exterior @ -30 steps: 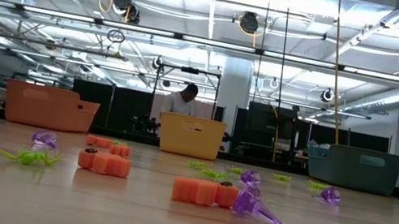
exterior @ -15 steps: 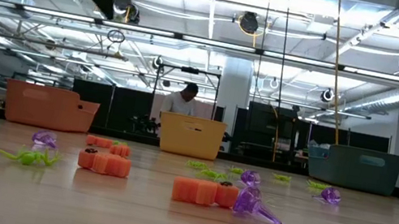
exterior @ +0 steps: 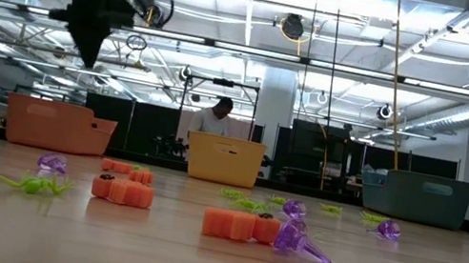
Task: Sort Halloween decoration
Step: Put the green spider toy into the orange bin, then put the purple witch hat toy into the yellow bin
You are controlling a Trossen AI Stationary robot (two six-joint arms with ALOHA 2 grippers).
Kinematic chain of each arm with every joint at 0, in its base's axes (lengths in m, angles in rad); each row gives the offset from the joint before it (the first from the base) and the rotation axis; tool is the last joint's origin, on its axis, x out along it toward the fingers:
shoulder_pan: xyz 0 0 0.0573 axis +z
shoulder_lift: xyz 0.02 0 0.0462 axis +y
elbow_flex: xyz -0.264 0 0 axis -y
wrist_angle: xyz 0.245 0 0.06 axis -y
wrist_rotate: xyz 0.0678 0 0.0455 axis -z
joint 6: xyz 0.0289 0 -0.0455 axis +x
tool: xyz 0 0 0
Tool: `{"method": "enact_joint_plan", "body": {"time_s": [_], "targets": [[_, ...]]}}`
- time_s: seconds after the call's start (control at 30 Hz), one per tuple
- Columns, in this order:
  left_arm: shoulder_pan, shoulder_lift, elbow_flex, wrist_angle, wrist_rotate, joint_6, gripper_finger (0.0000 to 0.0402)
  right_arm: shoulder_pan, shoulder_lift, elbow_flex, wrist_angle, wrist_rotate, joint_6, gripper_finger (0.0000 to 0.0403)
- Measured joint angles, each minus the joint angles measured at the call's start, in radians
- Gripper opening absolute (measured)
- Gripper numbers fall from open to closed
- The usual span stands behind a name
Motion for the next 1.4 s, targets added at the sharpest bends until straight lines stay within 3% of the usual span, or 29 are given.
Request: {"method": "enact_joint_plan", "body": {"time_s": [0.43, 0.53, 0.7, 0.8, 1.1, 1.4], "targets": [[0.085, 0.141, -0.144, 0.030, -0.007, -0.093, 0.0000, 0.001, 0.013, 0.000, 0.061, -0.050, 0.063, 0.0125], [0.089, 0.164, -0.143, 0.025, -0.094, -0.172, 0.0000, 0.001, 0.012, 0.000, 0.061, -0.052, 0.088, 0.0125], [0.089, 0.170, -0.143, 0.050, -0.217, -0.175, 0.0002, 0.001, 0.012, 0.000, 0.079, -0.054, 0.099, 0.0125], [0.097, 0.170, -0.143, 0.099, -0.211, -0.145, 0.0023, 0.001, 0.012, 0.000, 0.083, -0.054, 0.105, 0.0125], [0.105, 0.170, -0.141, 0.147, -0.157, -0.173, 0.0135, 0.001, 0.012, 0.000, 0.085, -0.057, 0.096, 0.0125], [0.083, 0.110, 0.002, 0.010, -0.024, -0.192, 0.0148, 0.001, 0.012, 0.000, 0.083, -0.133, -0.018, 0.0125]]}}
